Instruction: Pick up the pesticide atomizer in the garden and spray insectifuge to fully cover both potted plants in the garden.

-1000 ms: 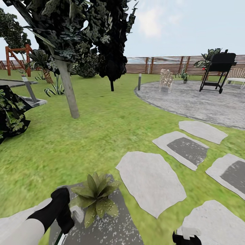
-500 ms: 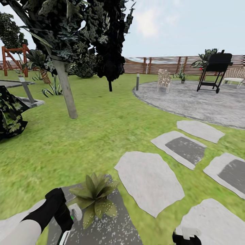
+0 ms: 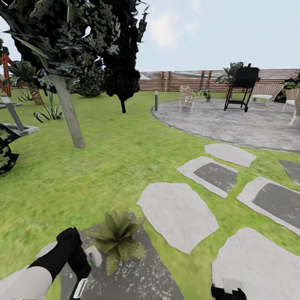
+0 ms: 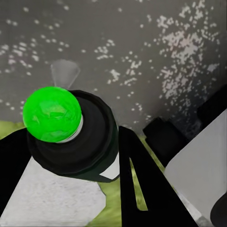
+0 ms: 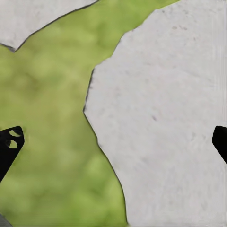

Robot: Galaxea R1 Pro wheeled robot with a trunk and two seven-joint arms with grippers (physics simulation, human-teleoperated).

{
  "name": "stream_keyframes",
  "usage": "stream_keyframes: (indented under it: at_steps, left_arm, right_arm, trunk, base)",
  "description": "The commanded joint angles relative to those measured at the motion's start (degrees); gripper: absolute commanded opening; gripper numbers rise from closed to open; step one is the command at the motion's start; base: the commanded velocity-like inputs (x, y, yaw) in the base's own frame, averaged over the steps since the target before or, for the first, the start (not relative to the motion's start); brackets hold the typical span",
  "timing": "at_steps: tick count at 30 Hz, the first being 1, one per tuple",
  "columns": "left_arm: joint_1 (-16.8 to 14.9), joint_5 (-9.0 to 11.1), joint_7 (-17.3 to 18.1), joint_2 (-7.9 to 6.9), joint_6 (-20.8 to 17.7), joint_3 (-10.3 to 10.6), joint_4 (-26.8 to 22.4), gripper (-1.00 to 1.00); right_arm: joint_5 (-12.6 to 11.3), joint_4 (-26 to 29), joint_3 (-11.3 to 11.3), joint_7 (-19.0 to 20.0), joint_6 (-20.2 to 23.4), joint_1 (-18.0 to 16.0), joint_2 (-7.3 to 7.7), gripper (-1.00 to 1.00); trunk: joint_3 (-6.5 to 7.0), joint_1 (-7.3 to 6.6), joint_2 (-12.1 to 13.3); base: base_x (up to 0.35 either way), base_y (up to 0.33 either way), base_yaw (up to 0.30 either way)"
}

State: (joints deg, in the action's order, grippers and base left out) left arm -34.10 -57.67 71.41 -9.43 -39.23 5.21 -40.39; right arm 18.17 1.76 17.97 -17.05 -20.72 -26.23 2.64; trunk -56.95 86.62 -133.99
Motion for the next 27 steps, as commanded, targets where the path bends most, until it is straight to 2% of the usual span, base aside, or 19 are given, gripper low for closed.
stream_keyframes:
  at_steps: [1,8,16,19,21,22,27]
  left_arm:
    - [-0.1,-0.1,0.3,0.0,-0.5,0.2,-0.1,-1.0]
    - [0.5,-0.2,0.3,0.28,-0.5,0.7,0.0,-1.0]
    - [-0.1,-0.2,0.2,0.4,-0.5,0.7,-0.1,-1.0]
    - [-1.5,-0.2,0.3,1.11,-1.0,0.6,-0.6,-1.0]
    - [-4.7,-1.1,0.4,1.62,-4.6,0.6,-0.4,-1.0]
    - [-7.6,-3.7,0.8,1.71,-11.9,0.8,-0.2,-1.0]
    - [-7.9,-4.8,0.9,1.29,-12.7,0.9,-0.2,-1.0]
  right_arm:
    - [0.6,-0.1,0.4,-0.2,-0.2,-0.1,0.0,1.0]
    - [0.6,-0.1,0.4,-0.3,-0.2,-0.1,0.03,1.0]
    - [0.6,-0.1,0.5,-0.3,-0.2,-0.1,0.06,1.0]
    - [0.6,-0.1,0.5,-0.3,-0.2,-0.1,0.03,1.0]
    - [0.6,-0.1,0.5,-0.3,-0.2,-0.1,0.01,1.0]
    - [0.6,-0.1,0.5,-0.3,-0.2,-0.1,0.02,1.0]
    - [0.7,-0.1,0.4,-0.2,-0.2,-0.1,0.09,1.0]
  trunk:
    - [-0.05,0.0,0.0]
    - [-0.05,0.0,0.0]
    - [-0.05,0.0,0.0]
    - [-0.05,0.0,0.0]
    - [-0.05,0.0,0.0]
    - [-0.05,0.0,0.0]
    - [-0.05,0.0,0.0]
  base:
    - [0.11,0.301,-0.016]
    - [0.013,0.297,-0.035]
    - [-0.198,0.192,-0.255]
    - [-0.02,0.019,-0.265]
    - [-0.003,0.003,-0.265]
    - [0.0,0.0,-0.184]
    - [0.0,0.0,-0.033]
